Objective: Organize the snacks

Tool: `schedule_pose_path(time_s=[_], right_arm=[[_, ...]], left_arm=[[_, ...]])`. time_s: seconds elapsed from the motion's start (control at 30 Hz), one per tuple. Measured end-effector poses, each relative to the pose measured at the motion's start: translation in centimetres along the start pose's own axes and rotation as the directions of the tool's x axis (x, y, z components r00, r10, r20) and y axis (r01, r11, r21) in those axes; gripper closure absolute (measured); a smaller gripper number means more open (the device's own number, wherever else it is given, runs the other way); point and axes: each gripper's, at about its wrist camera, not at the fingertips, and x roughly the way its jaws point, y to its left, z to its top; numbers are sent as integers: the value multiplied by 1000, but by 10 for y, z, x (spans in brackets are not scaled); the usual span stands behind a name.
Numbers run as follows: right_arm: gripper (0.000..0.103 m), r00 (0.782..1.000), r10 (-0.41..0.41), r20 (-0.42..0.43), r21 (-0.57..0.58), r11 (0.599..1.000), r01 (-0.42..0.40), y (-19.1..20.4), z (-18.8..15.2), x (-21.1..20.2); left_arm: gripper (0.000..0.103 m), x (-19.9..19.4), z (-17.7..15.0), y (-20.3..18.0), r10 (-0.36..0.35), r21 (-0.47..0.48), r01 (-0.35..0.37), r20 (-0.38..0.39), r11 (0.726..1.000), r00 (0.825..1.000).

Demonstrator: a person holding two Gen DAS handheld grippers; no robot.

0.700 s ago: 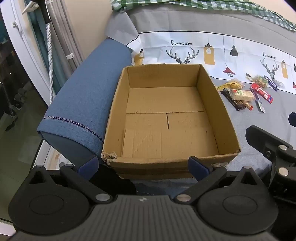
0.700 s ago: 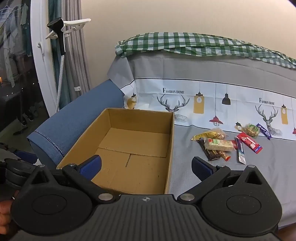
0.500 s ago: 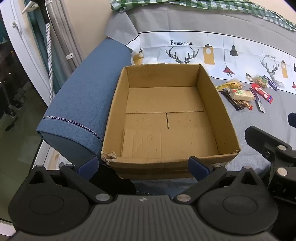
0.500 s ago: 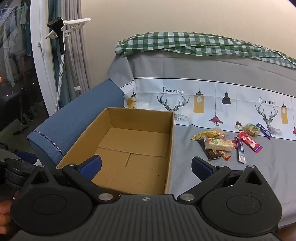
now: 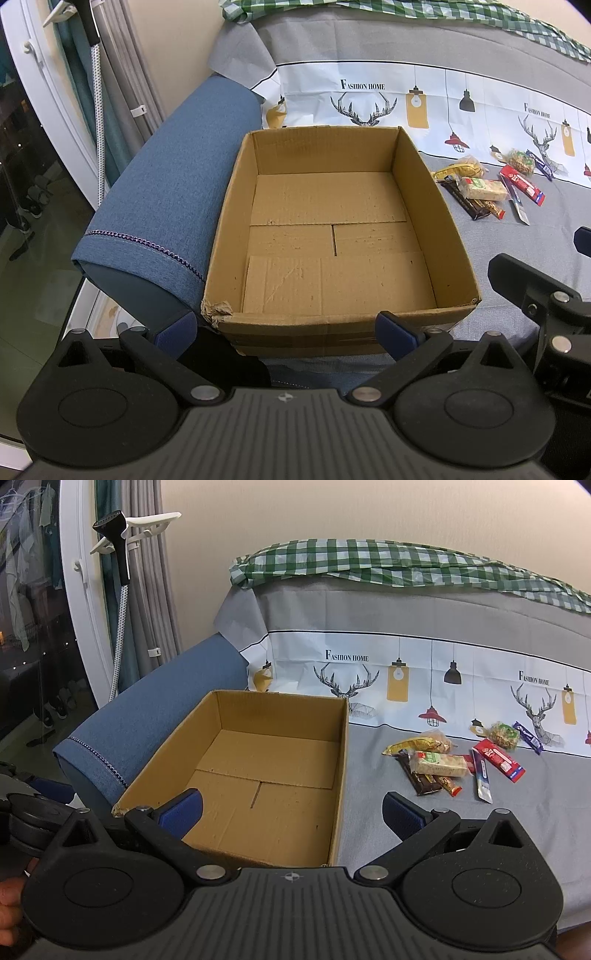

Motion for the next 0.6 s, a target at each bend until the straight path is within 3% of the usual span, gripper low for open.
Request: schedule_pose_path(time_s=[0.6], right_arm=[[0, 1000, 3, -4, 1, 1000, -3, 0, -1, 1]], left_arm=[[0, 2, -3, 2, -1, -4, 1, 11, 1000, 1000]])
